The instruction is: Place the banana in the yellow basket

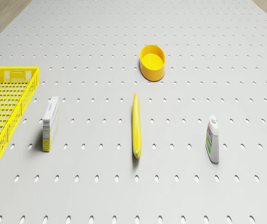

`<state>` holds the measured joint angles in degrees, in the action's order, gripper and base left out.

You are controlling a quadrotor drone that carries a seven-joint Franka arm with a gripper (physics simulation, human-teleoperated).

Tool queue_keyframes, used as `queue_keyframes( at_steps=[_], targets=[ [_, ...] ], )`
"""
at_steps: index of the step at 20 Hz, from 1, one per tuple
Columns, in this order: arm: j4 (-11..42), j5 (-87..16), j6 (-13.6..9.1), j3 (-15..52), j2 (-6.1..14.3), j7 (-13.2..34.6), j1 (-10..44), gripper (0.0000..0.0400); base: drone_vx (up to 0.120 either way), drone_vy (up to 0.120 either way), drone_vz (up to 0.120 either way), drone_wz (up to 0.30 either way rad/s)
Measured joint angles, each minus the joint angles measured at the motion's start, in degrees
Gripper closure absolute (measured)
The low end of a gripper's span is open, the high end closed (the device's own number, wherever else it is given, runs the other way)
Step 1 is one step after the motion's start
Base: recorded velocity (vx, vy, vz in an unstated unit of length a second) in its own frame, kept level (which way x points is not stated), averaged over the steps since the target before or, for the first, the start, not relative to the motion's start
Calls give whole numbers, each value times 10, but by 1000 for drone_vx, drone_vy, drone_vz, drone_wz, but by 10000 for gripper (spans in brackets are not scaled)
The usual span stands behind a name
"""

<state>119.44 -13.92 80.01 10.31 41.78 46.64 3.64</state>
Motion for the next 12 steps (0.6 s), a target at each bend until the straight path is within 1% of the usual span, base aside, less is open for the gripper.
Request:
queue_keyframes(
  at_steps=[1,4,6,8,10,11,12],
  targets=[
    [5,-25,1,18,1,4,6,0,120,-120,0,0],
    [35,-127,6,88,9,20,29,0,120,0,0,0],
    [72,-221,11,150,17,37,51,0,120,0,0,0],
    [128,-336,16,222,30,62,80,0,120,0,-120,0],
    [199,-464,18,295,45,98,118,0,120,0,-120,0],
    [237,-530,16,331,54,120,140,0,120,-40,-120,0],
    [275,-595,12,364,62,144,165,0,120,-120,-120,0]
  ],
)
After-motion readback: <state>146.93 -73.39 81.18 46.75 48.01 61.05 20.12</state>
